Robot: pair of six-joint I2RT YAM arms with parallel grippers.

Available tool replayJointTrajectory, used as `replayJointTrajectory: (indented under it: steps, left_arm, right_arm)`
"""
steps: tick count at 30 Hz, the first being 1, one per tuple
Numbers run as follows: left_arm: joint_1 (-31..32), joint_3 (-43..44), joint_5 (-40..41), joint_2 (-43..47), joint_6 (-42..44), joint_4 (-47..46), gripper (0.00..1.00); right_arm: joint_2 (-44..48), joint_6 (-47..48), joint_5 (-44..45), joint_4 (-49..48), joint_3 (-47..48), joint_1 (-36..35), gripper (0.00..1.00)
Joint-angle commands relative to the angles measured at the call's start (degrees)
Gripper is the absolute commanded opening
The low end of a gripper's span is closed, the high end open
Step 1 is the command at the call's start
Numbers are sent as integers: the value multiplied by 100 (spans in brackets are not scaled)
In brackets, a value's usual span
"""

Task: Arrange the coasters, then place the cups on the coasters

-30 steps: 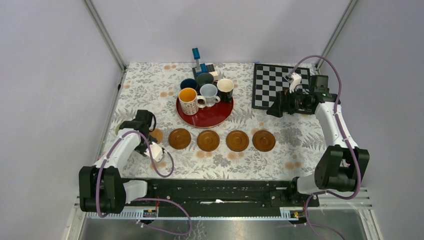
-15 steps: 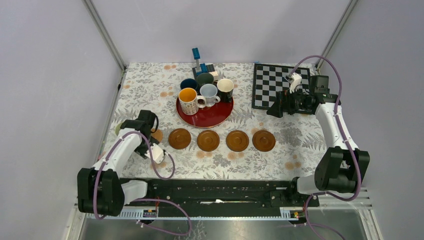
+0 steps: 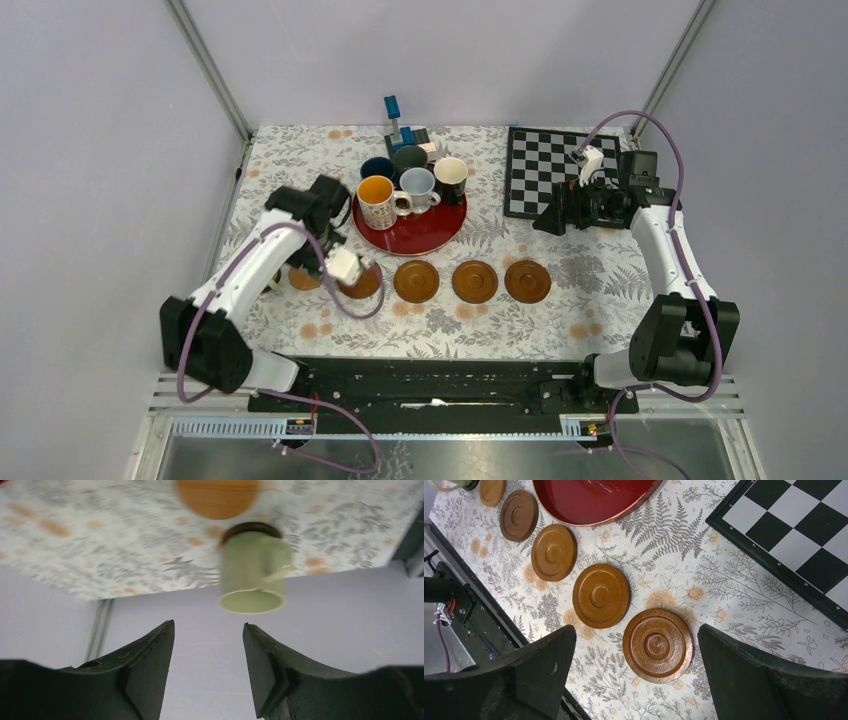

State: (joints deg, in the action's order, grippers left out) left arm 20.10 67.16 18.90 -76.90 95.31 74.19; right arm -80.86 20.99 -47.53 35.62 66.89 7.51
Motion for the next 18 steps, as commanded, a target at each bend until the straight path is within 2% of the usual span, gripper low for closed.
replayJointTrajectory:
  steps: [1,5,8,12,15,18]
  left_arm:
    - [384,1833,-671,-839,-1362,284,58]
    - [839,3625,-1405,-1822,-2079,155,59]
    - [1229,4540,-1780,-2411,-2089,-16,59]
    - [1387,5601,-2688,-3204,-1821,-176,58]
    - [1529,6090,-3089,-3754,-1610,-254,57]
    - [1703,5953,-3121,-4055,-1344,-594,57]
  right_arm:
    - [184,-127,-47,86,66,14,98]
    - [247,-322,-56,60,108,14,98]
    - [295,-405,-8,98,122,16,98]
    - [407,-421,90,123,6,14,98]
    - [504,-514,176,-25,-162,14,98]
    - [626,-755,153,-287,-337,14,98]
